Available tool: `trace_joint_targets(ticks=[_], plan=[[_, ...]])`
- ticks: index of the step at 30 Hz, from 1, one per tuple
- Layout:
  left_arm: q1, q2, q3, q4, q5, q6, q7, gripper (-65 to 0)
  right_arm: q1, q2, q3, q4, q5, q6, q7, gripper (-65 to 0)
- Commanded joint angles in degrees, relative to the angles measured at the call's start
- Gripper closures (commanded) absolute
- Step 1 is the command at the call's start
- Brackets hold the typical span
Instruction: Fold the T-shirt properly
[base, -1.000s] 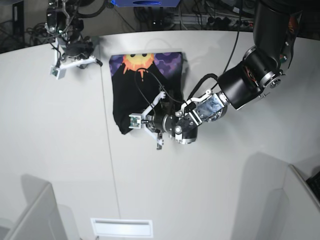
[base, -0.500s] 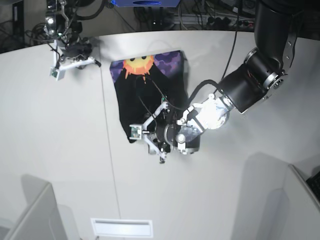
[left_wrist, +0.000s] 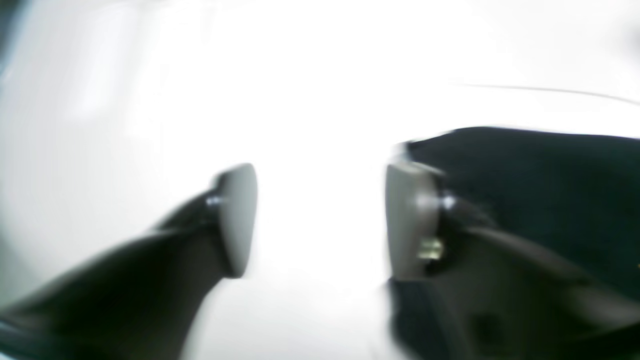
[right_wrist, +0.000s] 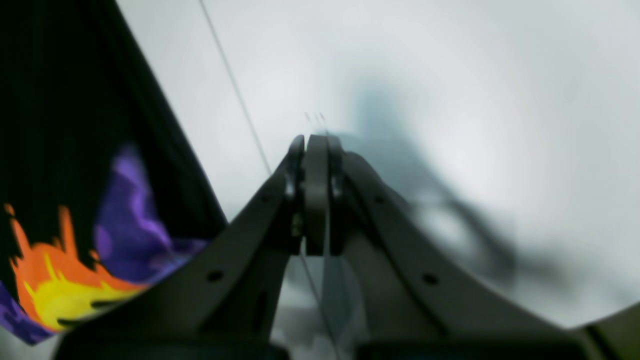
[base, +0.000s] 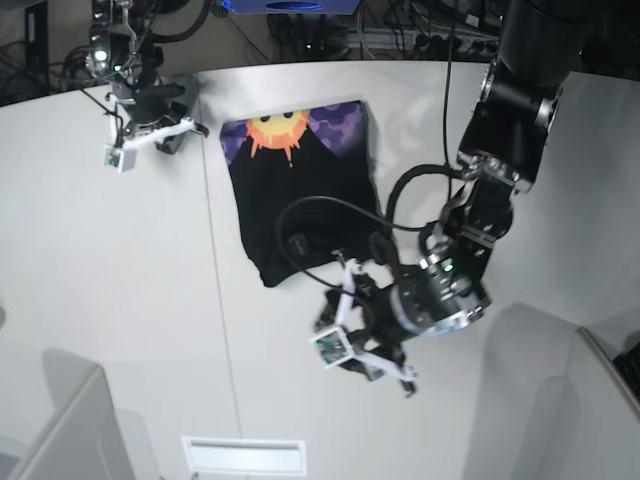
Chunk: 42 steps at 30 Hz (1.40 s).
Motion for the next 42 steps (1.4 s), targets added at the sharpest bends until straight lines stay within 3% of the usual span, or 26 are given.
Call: trace_joint_targets(ticks=[1,2,3,9,13,18,21,24,29,33,38,42], plan=[[2.1,-1.6,-2.0,4.6,1.1,-0.8,-0.8,-14.2,-1.1,0.7,0.2,1.3,0.2,1.1,2.6,0.0],[4.6,-2.6,-3.6,8.0,3.0,-0.8,-1.7,-4.9,-1.8,1.2,0.2,1.6,0.2,1.4,4.5,0.0],[7.5,-3.8,-5.3,10.9,5.2,-0.8,-2.9,0.0,-2.5,2.1,0.0,1.7,0.2,1.4,6.6,0.0],[22.7,-9.0,-14.1,12.2,11.7,-0.8,-13.5,0.0,-5.7,4.8,0.2,4.1,0.1,1.4,14.5,0.0],[35.0,-12.1,-19.2,11.6,11.5,-0.8,-26.9,0.0,-9.2,8.3,-0.7,4.6,-3.4,1.4,21.0,0.0],[48.9,-12.7,-26.4,10.9,11.5,-0.8,-43.6,0.0,-14.9,7.7,-1.1,5.7,-14.8,1.4,32.4,0.0],[56.2,-12.7,-31.5,11.3,11.6,-0.8,-48.6,0.0,-19.3,5.4,-1.0,5.6,-21.3,1.4,41.3,0.0],[63.7,-12.5,-36.7,11.2,11.6,-0.8,-52.9,0.0,-23.3,4.2,-1.0,5.5,-27.1,1.4,46.6,0.0],[73.4,-12.7,-38.9,6.6,11.5,-0.8,-62.3,0.0,-27.9,1.9,-1.1,5.5,-28.8,1.4,48.3,0.0],[80.7,-12.6,-39.1,-1.1,11.5,-0.8,-72.8,0.0,-31.6,2.0,-1.0,4.6,-28.8,1.4,48.1,0.0],[88.9,-12.2,-38.8,-7.3,11.6,-0.7,-76.6,0.0,-37.5,2.3,-1.1,3.3,-29.0,1.4,47.5,0.0],[91.8,-10.5,-38.4,-14.6,11.6,-0.7,-76.7,0.0,-39.4,2.3,-1.0,0.2,-29.0,1.4,42.7,0.0]])
